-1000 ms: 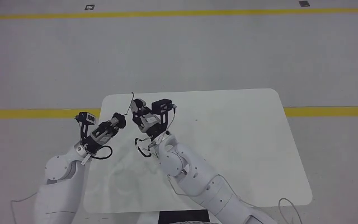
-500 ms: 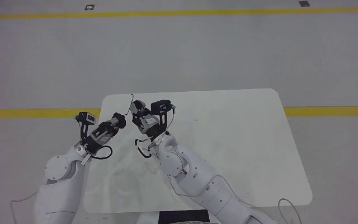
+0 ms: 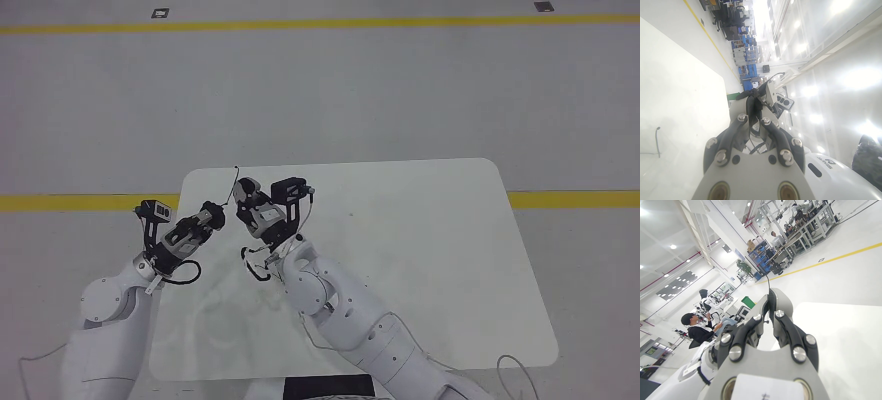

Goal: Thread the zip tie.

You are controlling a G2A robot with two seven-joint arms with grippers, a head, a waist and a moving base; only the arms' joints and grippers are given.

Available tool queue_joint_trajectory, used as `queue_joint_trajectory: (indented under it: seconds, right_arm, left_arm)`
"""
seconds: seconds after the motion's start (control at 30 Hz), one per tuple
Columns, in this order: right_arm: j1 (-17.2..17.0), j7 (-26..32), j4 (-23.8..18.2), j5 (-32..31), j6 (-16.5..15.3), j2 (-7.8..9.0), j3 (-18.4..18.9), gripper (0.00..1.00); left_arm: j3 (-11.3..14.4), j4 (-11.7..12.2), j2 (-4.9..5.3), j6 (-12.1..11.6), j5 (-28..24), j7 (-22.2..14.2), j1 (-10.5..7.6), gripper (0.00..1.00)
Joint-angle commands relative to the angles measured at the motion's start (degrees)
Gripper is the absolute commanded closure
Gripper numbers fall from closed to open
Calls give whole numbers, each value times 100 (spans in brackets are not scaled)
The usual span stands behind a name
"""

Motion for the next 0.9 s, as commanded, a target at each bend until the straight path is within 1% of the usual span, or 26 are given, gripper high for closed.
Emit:
queue_joint_trajectory:
  seconds: [0.0,0.87]
  right_arm:
    - [-2,3,-1,-2,-5,-2,3,100]
    - [38,150,153,27,-11,-65,-2,100]
  left_arm:
    - [0,0,0,0,0,0,0,100]
    - [0,0,0,0,0,0,0,100]
